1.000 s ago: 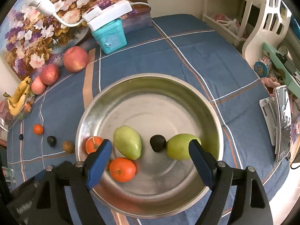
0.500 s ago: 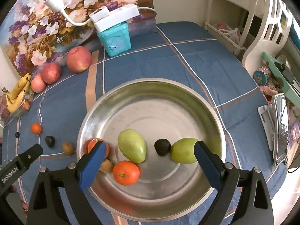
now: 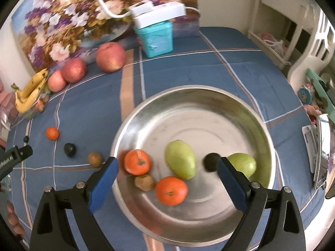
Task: Organize fruits
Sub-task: 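Move the right tool to a tangerine while the left tool approaches a dark plum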
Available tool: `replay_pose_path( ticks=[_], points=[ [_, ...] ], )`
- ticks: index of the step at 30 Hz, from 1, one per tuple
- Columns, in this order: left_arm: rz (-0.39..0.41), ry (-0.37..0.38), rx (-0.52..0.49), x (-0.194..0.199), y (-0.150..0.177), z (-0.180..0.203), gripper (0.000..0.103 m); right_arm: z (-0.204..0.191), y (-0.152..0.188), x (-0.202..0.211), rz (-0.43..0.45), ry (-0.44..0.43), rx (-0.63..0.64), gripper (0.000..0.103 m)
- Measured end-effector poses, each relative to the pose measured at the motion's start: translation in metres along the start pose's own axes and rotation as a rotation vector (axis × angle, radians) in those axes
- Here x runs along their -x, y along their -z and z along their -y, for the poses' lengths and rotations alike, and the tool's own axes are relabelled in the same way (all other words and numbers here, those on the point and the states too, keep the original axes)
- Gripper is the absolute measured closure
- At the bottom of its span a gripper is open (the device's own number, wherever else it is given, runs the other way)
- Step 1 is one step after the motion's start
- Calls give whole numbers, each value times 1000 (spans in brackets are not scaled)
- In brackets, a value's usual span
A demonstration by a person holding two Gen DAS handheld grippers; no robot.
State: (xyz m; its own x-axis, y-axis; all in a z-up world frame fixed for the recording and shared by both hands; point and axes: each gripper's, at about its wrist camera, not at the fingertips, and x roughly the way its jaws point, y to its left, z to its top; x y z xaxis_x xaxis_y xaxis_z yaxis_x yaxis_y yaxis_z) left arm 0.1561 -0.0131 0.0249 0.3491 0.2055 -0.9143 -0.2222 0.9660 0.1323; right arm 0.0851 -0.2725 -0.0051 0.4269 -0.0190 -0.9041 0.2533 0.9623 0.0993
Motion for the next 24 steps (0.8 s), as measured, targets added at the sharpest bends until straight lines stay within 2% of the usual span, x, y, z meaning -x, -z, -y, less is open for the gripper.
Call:
replay_pose_path(
  ticks=[4,7,10,14,17,19,24],
  points=[
    [7,-1,-26,-4,-8,-19,0,-20,0,-2,-7,-3,39,8],
    [45,47,-35,-8,-18,-39,0,-40,-3,-3,-13,-51,52,8],
    [88,73,0,-9,-25,-64,0,-72,-8,1,9,-108,103,8],
    [54,131,43,-24,-34,-91,0,-112,-15,8,42,-162,171,8],
    [85,163,-9,-28,-41,-100,0,-145,-21,11,54,-212,229,8],
    [92,154,-35,-35,-52,-110,0,-162,-22,12,65,-225,256,8],
    [104,242,-2,-50,-80,-148,0,-193,-26,5,54,-242,291,8]
  ],
)
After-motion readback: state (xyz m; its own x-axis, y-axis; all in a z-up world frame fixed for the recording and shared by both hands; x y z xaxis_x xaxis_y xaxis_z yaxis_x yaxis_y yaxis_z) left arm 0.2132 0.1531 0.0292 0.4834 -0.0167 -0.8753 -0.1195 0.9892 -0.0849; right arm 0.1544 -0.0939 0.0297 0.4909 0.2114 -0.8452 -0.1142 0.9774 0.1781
